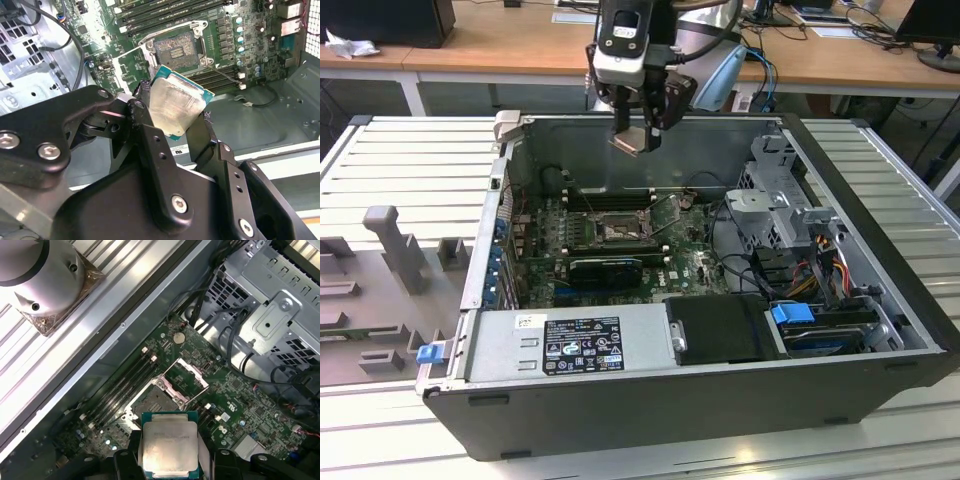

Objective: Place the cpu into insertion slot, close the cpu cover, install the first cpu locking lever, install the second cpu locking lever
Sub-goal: 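Place the cpu into insertion slot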

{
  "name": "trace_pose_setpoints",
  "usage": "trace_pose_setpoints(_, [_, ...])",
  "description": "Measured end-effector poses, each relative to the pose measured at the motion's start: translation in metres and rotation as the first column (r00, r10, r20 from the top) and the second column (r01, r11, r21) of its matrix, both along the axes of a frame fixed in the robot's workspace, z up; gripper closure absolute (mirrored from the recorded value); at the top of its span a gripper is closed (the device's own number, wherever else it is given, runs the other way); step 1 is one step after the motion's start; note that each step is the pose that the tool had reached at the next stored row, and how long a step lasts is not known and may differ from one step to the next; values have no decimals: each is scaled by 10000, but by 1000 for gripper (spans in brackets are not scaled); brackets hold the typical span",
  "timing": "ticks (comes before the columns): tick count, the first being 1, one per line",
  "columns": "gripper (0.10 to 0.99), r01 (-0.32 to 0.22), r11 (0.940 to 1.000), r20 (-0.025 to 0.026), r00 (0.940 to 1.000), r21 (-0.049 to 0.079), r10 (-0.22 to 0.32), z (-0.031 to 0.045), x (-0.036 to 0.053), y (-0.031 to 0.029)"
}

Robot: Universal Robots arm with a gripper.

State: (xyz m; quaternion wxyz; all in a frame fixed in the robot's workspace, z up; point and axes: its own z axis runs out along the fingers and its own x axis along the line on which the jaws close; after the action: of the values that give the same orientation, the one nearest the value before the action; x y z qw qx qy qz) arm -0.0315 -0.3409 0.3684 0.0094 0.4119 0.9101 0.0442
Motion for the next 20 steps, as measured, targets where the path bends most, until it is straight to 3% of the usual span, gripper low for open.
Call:
trace_pose_setpoints(3, [553, 659, 9978, 0, 9978, 1, -659, -4, 0, 0])
trace_pose_setpoints(6, [553, 1365, 9906, 0, 9906, 0, -1365, -8, 0, 0])
trace_pose_setpoints(12, [553, 1864, 9825, 0, 9825, 0, -1864, -12, 0, 0])
trace_pose_setpoints(20, [553, 2637, 9646, 0, 9646, 0, -2637, -19, 0, 0])
